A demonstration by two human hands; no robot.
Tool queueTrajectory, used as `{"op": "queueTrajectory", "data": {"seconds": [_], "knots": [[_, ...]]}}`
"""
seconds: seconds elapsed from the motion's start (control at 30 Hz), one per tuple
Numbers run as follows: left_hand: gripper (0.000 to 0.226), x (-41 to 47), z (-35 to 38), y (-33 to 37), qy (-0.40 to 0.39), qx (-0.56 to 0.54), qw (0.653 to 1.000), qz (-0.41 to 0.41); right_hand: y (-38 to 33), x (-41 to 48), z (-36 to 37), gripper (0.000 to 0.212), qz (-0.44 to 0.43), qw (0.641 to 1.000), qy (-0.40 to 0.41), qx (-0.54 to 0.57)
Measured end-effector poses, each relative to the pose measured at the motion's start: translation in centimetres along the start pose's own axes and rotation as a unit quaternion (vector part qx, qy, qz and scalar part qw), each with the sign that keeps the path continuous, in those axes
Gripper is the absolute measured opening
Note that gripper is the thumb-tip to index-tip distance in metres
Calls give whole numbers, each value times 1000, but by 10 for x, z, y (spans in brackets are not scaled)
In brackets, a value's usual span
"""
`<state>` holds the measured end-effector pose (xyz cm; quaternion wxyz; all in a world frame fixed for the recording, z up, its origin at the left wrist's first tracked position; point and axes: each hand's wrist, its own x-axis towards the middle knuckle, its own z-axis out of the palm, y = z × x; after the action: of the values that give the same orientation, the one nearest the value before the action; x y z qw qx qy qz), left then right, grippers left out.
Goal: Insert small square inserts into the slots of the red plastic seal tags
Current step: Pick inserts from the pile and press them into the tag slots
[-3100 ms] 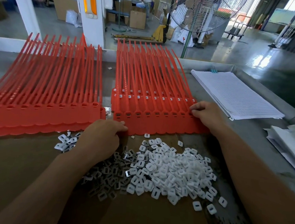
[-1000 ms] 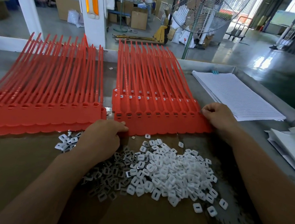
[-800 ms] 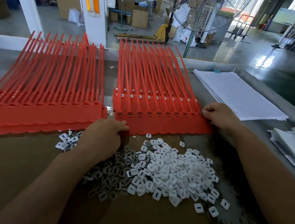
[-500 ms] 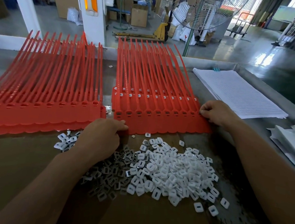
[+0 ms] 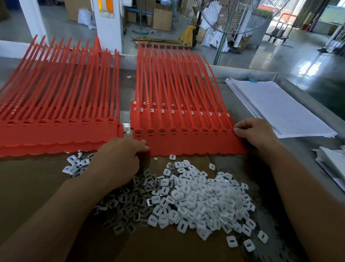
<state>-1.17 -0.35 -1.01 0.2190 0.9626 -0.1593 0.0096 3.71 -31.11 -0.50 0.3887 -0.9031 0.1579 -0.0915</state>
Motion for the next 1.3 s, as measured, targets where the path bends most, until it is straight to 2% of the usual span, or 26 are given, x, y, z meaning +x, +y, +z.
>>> {"op": "queueTrajectory", "data": {"seconds": [0.13, 0.27, 0.5, 0.7, 0.8, 0.87, 0.97, 1.03, 1.17, 1.3], "knots": [[53, 1, 0, 1, -3, 2, 1000, 0, 0, 1, -3, 9, 27, 999, -11, 27], [53, 0, 0, 1, 2, -2, 1000, -1, -1, 3, 1, 6, 47, 998, 21, 24], [52, -1, 0, 1, 2, -5, 1000, -3, -2, 2, -3, 6, 45, 999, -2, 12], [52, -1, -1, 2, 2, -6, 1000, -6, 1, 2, 1, 6, 47, 999, 20, 16], [52, 0, -1, 2, 0, -6, 1000, -9, 2, -1, -2, 11, 49, 997, 10, 53], [52, 0, -1, 3, 0, -5, 1000, -8, 0, -7, -3, 14, 30, 998, 21, 51], [53, 0, -1, 3, 0, 0, 1000, -3, -13, -26, -6, 12, -55, 996, 51, -45], [52, 0, -1, 3, -1, 0, 1000, -5, -25, -40, -8, 7, -99, 994, 6, -50], [51, 0, -1, 3, -3, 1, 1000, -4, -41, -66, -9, 8, -151, 974, -159, -65], [51, -1, -2, 3, -6, 2, 1000, -5, -37, -74, -2, 19, -156, 957, -193, -149]]}}
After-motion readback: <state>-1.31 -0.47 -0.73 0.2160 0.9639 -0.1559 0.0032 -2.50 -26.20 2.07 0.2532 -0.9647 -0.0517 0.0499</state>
